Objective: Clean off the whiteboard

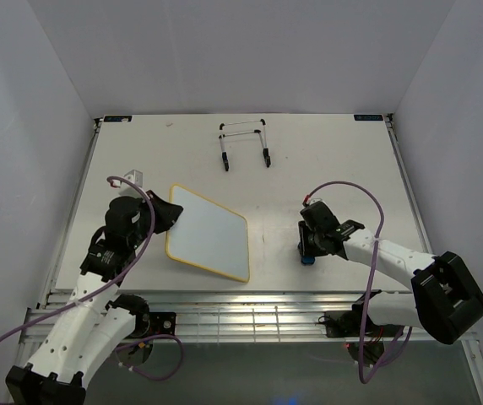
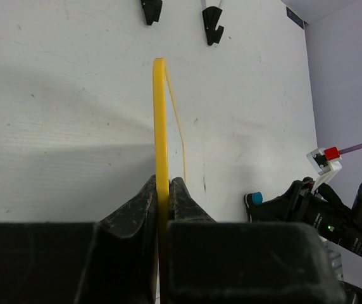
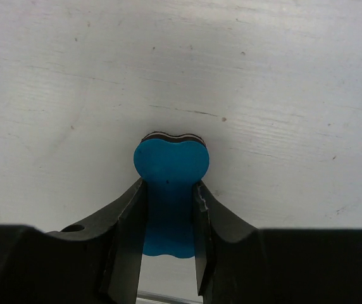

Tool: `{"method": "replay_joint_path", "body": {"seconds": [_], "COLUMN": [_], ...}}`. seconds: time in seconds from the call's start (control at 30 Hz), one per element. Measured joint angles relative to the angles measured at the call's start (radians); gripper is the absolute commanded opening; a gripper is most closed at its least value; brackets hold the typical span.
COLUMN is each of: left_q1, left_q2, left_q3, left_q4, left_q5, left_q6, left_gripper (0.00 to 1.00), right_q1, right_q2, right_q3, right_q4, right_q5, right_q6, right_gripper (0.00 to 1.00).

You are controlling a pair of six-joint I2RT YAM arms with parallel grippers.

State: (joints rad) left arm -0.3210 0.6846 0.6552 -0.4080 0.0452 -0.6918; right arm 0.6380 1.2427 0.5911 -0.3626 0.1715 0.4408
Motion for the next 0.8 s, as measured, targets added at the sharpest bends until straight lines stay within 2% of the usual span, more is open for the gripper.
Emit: {"method": "replay_joint_path", "body": {"seconds": [0.07,0.1,0.23,0.8], "left_q1": [0.000,0.000,0.000,-0.002], "left_q2": [0.014,0.021,0.038,0.163], "left_q3": [0.000,0.000,-0.001,-0.002], "left_q4": [0.015,0.024,0.043,0.155], "left_q5": [0.020,0.027,0.052,0.161], "left_q6": [0.000,0.000,-0.001,-0.031], "left_gripper": [0.00,0.00,0.00,0.00], "right_q1": [-0.005,-0.007,-0.008,-0.010], "right_q2": [0.001,0.002,0.000,-0.152], "right_q3": [0.003,0.004,0.008,0.043], "right_q4": [-0.019,-0.028,-0.046,-0.098], "right_q5": [0.010,0.010,0.009,0.028], "right_q6": [0.000,0.000,-0.001,-0.012], "right_gripper": [0.38,0.48,0.65,0.76]}}
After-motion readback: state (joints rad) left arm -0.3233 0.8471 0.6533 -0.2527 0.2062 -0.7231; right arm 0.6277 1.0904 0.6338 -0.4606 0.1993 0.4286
